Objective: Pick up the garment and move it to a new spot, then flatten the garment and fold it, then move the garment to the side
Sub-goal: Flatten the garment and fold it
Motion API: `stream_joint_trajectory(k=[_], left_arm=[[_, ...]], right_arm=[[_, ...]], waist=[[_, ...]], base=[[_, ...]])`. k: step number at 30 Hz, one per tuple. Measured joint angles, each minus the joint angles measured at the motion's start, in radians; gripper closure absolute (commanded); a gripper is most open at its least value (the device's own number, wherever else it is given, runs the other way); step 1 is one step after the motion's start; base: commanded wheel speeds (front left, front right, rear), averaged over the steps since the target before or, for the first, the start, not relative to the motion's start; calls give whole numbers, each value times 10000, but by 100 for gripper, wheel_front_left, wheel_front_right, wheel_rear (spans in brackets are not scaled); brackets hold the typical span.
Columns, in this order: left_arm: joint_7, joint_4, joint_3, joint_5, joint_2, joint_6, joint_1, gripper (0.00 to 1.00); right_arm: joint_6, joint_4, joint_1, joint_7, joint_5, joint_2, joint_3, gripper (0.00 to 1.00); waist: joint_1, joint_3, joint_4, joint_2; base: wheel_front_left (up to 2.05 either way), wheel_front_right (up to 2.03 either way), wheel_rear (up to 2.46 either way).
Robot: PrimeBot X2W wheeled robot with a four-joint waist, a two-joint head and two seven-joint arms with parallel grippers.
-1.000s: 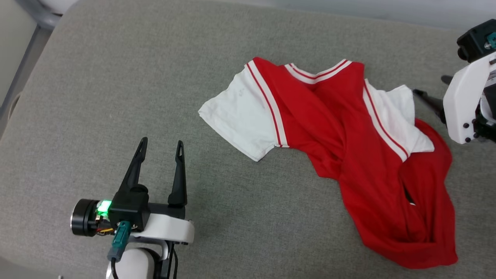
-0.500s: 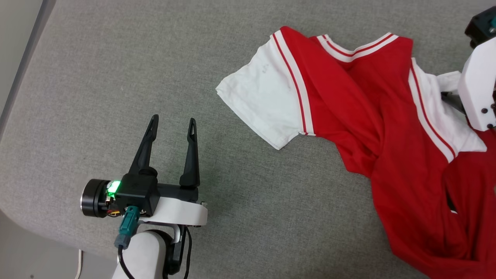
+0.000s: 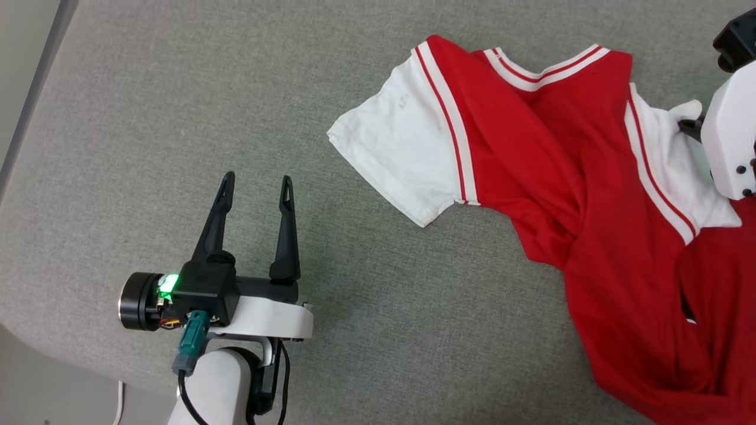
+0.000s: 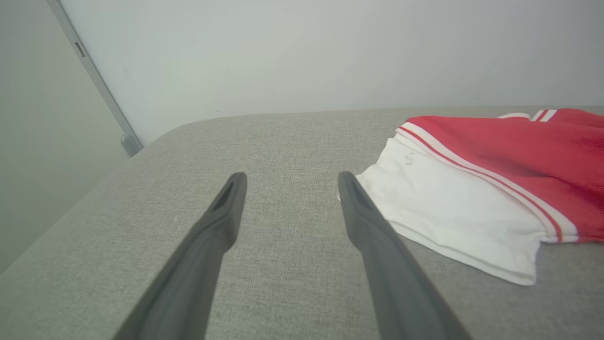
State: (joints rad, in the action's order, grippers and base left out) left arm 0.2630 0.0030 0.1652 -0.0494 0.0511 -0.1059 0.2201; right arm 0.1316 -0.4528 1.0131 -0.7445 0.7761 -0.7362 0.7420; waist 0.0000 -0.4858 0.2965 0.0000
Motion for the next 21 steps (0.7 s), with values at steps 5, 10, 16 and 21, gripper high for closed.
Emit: stream_joint_trajectory(k=[5,10,16,21], left_arm=[[0,35,-184,113,-2,65,-185,0],[0,40,-405,201,58,153,-434,0],[0,54,-476,290,121,230,-700,0],[0,44,-543,339,196,268,-822,0]], right_arm=[[-2,307,-60,986,380,-257,-81,100],[-2,658,-745,1747,771,-918,-334,100],[-2,784,-1805,2211,1068,-1434,-817,100],[-2,169,-2970,2435,1174,-1607,-1486,100]], waist=[[1,415,-301,0],[1,862,-664,0],[0,1238,-1049,0],[0,1439,-1346,0]], base=[[0,0,0],[0,0,0],[0,0,0],[0,0,0]])
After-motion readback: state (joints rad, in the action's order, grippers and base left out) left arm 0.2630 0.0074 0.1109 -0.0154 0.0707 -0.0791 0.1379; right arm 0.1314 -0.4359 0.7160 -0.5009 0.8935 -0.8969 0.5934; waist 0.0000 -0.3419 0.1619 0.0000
